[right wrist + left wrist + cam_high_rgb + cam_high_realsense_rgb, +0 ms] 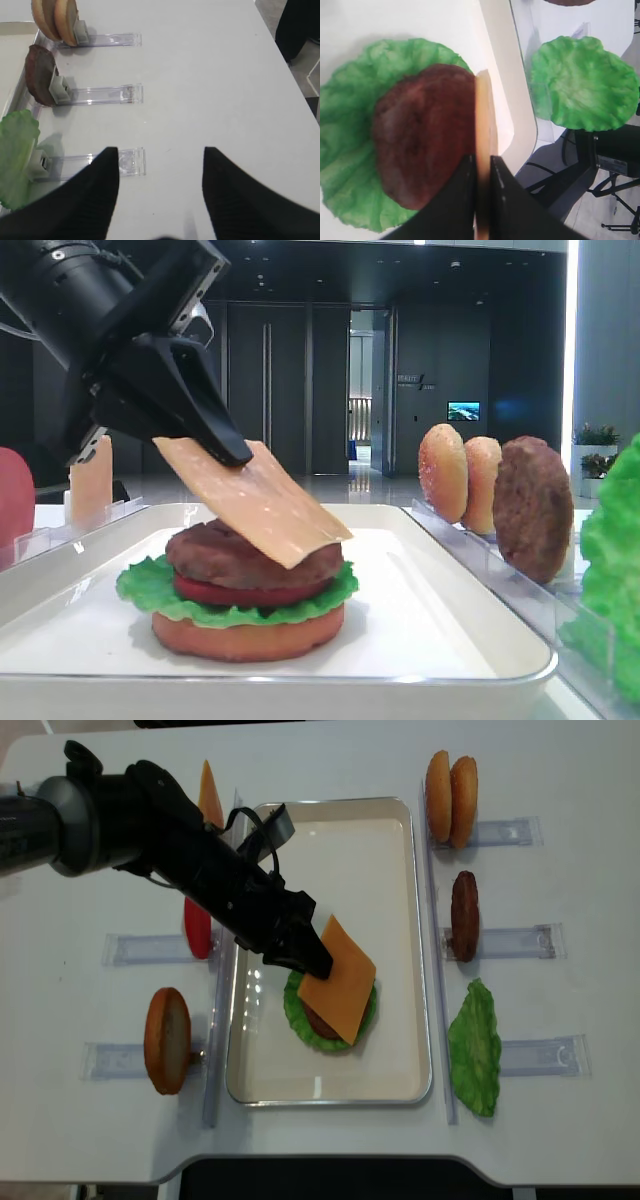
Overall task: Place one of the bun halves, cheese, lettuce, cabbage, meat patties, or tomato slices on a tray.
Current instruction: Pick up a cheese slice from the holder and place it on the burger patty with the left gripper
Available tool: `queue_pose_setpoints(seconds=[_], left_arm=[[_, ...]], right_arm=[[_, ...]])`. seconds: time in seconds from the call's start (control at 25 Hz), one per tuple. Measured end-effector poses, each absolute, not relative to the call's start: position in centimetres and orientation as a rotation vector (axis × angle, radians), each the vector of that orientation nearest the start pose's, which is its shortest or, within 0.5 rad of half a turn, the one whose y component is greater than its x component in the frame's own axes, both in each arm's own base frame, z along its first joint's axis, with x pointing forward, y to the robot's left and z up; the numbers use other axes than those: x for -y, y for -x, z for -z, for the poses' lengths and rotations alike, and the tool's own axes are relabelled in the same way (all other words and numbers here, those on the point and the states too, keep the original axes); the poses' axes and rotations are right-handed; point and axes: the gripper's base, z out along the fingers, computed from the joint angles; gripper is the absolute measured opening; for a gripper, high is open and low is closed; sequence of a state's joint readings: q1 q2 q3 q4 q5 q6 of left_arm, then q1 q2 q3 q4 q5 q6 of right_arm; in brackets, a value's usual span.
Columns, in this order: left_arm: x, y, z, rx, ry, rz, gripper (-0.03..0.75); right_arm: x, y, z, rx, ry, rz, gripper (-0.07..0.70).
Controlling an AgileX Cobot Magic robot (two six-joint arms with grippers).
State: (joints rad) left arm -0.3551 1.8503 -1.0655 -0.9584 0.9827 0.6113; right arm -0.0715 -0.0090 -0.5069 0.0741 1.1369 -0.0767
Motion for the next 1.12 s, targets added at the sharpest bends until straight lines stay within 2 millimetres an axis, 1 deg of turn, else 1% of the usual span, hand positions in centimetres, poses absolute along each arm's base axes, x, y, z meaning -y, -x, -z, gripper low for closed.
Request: queue_pose_setpoints(seconds=[0.48, 0.56, 0.6, 0.8, 0.88, 0.96, 1.12], left_arm=[[17.26, -29.1, -17.27, -2.879, -0.497, 1.143, 0.046], [17.26, -29.14, -17.26, -2.882, -0.483, 1.14, 0.078], [17.25, -29.18, -17.25, -2.884, -0.471, 1.137, 0.109], [17.21, -29.19, -17.21, -2.894, -0.453, 1.13, 0.316], [17.14, -29.17, -17.15, -2.907, -0.446, 1.118, 0.368], [17.07, -29.14, -17.09, -2.917, -0.446, 1.104, 0.392], [16.81, -29.04, -17.43, -2.933, -0.447, 1.06, 0.405]], right_arm=[[-0.69, 1.01, -27.32, -2.102, 0.013, 0.0, 0.363], [-0.69, 1.01, -27.32, -2.102, 0.013, 0.0, 0.363], [-0.69, 1.01, -27.32, -2.102, 0.013, 0.0, 0.363], [-0.69, 1.01, -27.32, -2.102, 0.013, 0.0, 0.363], [-0.69, 1.01, -27.32, -2.102, 0.013, 0.0, 0.363], [-0.69, 1.01, -27.32, -2.102, 0.013, 0.0, 0.363], [-0.69, 1.01, -27.32, -2.102, 0.013, 0.0, 0.363]])
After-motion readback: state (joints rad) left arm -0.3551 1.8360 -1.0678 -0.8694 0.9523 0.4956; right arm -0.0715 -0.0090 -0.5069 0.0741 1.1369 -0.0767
